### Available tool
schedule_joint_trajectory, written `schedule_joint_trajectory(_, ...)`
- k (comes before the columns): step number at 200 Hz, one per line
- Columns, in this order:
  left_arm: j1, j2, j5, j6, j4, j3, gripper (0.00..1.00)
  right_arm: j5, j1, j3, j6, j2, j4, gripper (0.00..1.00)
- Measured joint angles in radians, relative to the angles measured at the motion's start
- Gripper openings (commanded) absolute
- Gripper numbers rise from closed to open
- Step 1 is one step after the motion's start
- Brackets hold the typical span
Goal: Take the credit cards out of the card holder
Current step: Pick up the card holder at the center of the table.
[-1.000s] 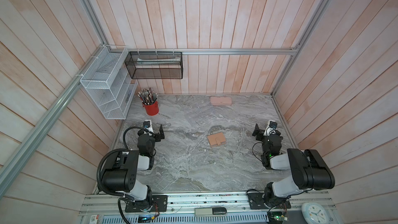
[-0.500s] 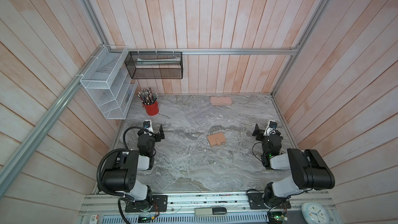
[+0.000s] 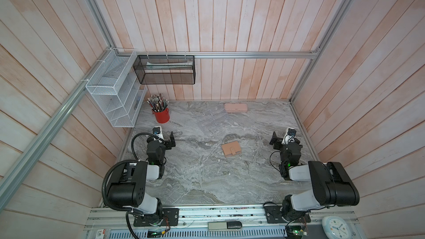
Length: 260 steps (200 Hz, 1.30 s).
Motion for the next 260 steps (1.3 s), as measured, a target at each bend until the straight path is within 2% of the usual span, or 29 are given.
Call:
schedule_joint_trajectory(29,-0.020,-0.122,-0.059,-0.002,-0.107,0.040,1.00,0.034,0.056,0.043,-0.023,-0.063,-0.080,0.98)
schedule_joint_trajectory(68,-0.108,-0.273,-0.123,-0.036,-0.288,0.100,1.00,0.131,0.192,0.097,-0.028,-0.163,-0.249,0.98)
schedule_joint_trajectory(97,-0.166,-0.349,-0.108,-0.087,-0.406,0.150,1.00,0.150,0.205,0.158,0.076,-0.262,-0.425,0.98)
schedule_joint_trajectory(124,-0.272,-0.387,-0.073,-0.112,-0.464,0.159,1.00,0.135,0.205,0.173,0.223,-0.353,-0.553,0.98)
schedule_joint_trajectory(150,-0.354,-0.362,-0.011,-0.146,-0.544,0.204,1.00,0.060,0.201,0.173,0.312,-0.395,-0.614,0.98)
schedule_joint_trajectory(170,-0.415,-0.326,0.044,-0.181,-0.592,0.250,1.00,-0.032,0.202,0.188,0.348,-0.369,-0.663,0.98)
schedule_joint_trajectory(193,-0.470,-0.295,0.114,-0.238,-0.623,0.270,1.00,-0.151,0.227,0.246,0.370,-0.267,-0.710,0.98)
schedule_joint_trajectory(226,-0.480,-0.237,0.212,-0.338,-0.642,0.270,1.00,-0.307,0.283,0.328,0.393,-0.111,-0.737,0.98)
schedule_joint_trajectory(260,-0.515,-0.142,0.296,-0.415,-0.639,0.275,1.00,-0.448,0.297,0.338,0.451,-0.013,-0.721,0.95)
